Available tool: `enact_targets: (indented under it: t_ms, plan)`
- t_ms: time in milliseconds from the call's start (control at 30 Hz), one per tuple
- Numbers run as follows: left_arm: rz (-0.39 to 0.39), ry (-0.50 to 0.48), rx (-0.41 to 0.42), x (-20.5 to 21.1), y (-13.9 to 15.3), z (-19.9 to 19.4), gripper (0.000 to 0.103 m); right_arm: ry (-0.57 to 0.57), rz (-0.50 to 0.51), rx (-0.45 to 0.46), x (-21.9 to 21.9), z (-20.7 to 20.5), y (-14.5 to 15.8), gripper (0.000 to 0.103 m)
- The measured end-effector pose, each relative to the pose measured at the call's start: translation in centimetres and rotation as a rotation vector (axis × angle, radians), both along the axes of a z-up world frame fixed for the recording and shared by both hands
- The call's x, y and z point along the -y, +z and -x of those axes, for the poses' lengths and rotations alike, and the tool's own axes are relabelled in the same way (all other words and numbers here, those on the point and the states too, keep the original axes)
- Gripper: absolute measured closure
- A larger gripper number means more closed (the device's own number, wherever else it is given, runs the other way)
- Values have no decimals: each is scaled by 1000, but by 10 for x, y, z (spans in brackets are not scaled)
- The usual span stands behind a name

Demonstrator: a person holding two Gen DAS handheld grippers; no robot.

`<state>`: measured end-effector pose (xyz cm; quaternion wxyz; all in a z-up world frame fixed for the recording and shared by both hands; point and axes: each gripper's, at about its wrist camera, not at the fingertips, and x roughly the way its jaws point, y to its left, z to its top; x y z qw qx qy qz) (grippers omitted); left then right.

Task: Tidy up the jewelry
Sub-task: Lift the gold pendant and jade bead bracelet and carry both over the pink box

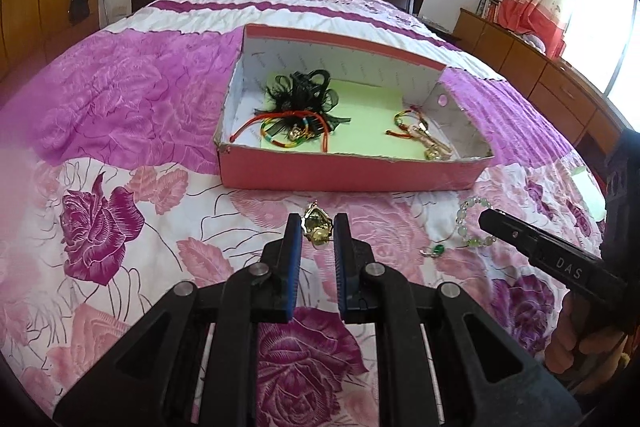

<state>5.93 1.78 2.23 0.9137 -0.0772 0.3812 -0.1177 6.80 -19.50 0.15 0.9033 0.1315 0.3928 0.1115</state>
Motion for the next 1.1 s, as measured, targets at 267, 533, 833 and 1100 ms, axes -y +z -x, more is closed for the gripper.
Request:
enact_targets:
  t_ms: [267, 533, 833, 1100]
  plan:
    - [6, -6, 45, 5, 16, 11, 96, 21, -29, 64, -3, 23, 18, 82]
    - [15, 4, 98, 5, 32, 19, 96, 40, -29, 179, -10, 41, 41, 82]
    - [-15, 22, 212, 10, 59, 23, 96, 28, -50, 290, -10, 50, 61, 82]
    - [-32, 33, 278, 14, 70, 12, 96, 7, -36, 353, -8, 45, 72, 82]
